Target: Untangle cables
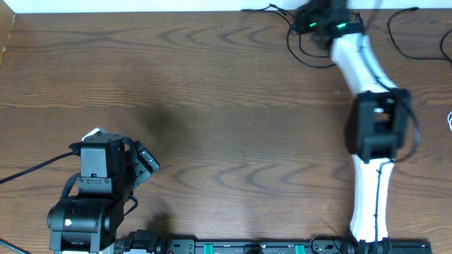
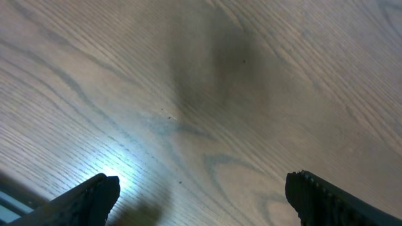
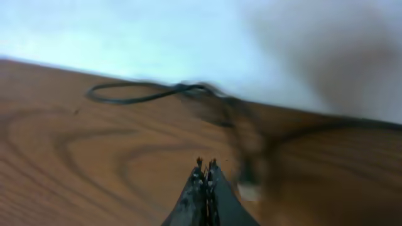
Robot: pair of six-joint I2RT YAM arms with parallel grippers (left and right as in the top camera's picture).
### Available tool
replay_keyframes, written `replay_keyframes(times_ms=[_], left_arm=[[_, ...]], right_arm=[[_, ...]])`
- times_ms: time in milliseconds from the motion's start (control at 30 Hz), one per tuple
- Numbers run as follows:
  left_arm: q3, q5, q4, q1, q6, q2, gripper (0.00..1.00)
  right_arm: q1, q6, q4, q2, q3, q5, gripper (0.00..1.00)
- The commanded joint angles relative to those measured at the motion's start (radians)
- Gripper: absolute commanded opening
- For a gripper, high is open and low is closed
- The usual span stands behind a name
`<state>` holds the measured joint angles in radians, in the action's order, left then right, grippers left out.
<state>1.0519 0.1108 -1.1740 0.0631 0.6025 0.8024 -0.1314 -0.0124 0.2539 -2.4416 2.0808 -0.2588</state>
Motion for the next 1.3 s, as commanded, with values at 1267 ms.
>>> replay_keyframes(times_ms=[1267], left_arm=[[-0.003,0.014,-0.003,-0.003,0.002,0.001,0.91]], right_arm=[[0.071,0.025,0.018,-0.043,-0.007,0.304,0.01]])
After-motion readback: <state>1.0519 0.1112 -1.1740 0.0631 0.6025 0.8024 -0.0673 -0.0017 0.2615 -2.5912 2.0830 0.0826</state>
